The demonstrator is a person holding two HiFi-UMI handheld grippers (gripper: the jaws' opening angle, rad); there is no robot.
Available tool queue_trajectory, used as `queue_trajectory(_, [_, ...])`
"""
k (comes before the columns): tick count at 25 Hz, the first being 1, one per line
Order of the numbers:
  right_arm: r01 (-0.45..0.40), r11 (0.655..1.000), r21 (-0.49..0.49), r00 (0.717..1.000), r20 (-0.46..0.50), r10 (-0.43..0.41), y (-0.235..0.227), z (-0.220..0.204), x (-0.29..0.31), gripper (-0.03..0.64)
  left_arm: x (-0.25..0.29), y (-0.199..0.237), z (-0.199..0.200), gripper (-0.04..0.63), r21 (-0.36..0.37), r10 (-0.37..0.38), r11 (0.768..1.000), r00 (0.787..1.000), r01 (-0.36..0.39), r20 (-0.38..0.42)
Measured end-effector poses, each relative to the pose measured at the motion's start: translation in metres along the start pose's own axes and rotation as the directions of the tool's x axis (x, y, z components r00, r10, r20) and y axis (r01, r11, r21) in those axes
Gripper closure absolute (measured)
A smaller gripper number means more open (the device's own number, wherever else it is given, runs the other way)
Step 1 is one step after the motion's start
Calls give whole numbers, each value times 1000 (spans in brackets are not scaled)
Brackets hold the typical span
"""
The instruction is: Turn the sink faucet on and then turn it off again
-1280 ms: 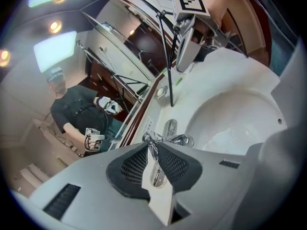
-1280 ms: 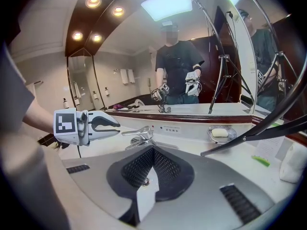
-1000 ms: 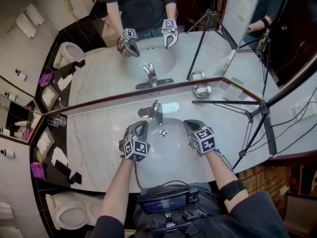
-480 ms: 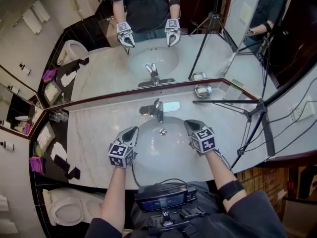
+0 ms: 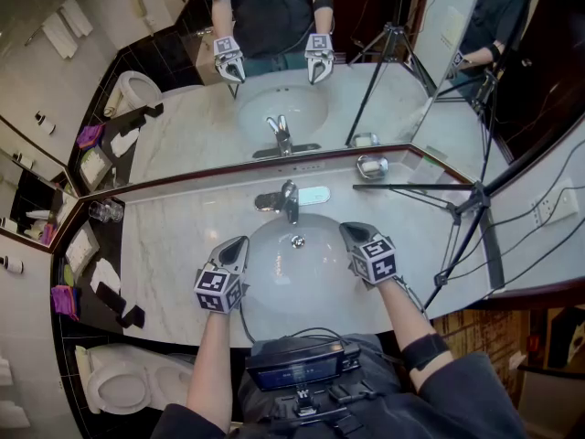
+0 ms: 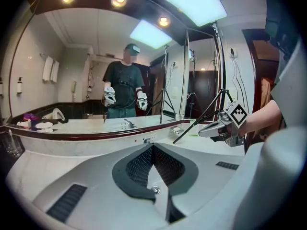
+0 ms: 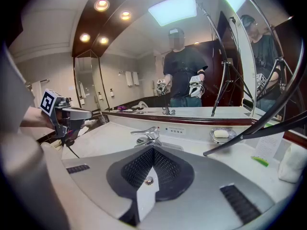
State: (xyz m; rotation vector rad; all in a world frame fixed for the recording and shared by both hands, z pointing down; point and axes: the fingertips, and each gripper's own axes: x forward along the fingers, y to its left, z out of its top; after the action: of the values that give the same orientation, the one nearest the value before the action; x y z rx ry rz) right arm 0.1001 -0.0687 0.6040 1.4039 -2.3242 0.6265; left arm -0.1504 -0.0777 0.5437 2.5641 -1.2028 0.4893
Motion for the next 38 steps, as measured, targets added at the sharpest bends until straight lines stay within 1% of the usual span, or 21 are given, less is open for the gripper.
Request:
queue_trajectory(2, [-3,1000,-14,1000,-4,3,1,-2,0,592,-1,2,2,595,-5,15,1000,1000,-15,7])
queue_trajectory(4, [-2,998,-59,1000,-13,1,4,-2,1,592,-1,4,3,595,-2,26,1000,1000,-26,11])
queue_trajectory(7, [1,986,-169,1000,-30,-6,13,7,4,592,-2,7,5,595,1,37,999,999,-37,16])
queue_trajectory(9, [2,963,-269,999,-42,-14,18,11,10,592,-3,9,4,595,-8,41,999,999,-41,16])
queue_trajectory(10, [1,945,-326,999,-50,-19,20,12,15,591,-3,10,3,595,-11,42,999,999,-42,14])
queue_trajectory(12, [-5,897,-443,997,-68,-28,25,11,27,591,-5,11,0,595,-14,44,999,999,-44,10])
queue_trajectory(13, [-9,865,-501,997,-75,-32,28,10,34,591,-6,13,-1,595,-15,45,999,999,-45,8])
queue_trajectory(15, [-15,791,-611,996,-81,-44,33,12,47,574,-8,16,-2,595,-16,49,999,999,-49,7])
queue_trajectory(17, [-27,717,-697,995,-87,-47,38,15,60,550,-9,18,-3,595,-15,54,998,999,-54,5])
queue_trajectory(20, [-57,617,-785,994,-102,-39,44,18,81,435,-8,22,-4,595,-13,60,998,998,-60,4])
queue_trajectory(22, [-74,561,-825,993,-111,-32,48,20,96,433,-8,23,-4,595,-16,61,998,998,-61,6])
queue_trajectory(23, [-79,536,-841,993,-112,-30,49,22,104,416,-7,23,-4,595,-17,61,998,998,-61,5])
queue_trajectory(25, [-78,491,-868,994,-105,-28,52,28,118,416,-6,23,-5,595,-16,63,998,998,-63,1])
queue_trajectory(28, [-86,447,-891,994,-109,-26,57,32,138,400,-4,21,-7,595,-17,61,998,998,-61,-6])
queue_trajectory(32, [-98,393,-914,992,-121,-34,58,28,161,400,1,19,-6,595,-8,51,999,999,-51,-11])
queue_trajectory(33, [-99,386,-917,992,-123,-40,59,27,166,400,2,19,-6,595,-4,48,999,999,-48,-14])
queue_trajectory(35, [-113,388,-915,989,-141,-45,60,22,175,400,4,20,-7,595,6,43,999,999,-43,-22])
queue_trajectory(36, [-121,384,-916,988,-149,-46,62,20,178,400,5,21,-8,595,8,42,999,999,-42,-25])
queue_trajectory(38, [-129,358,-925,987,-156,-47,64,20,182,400,6,22,-8,595,10,42,999,999,-42,-28])
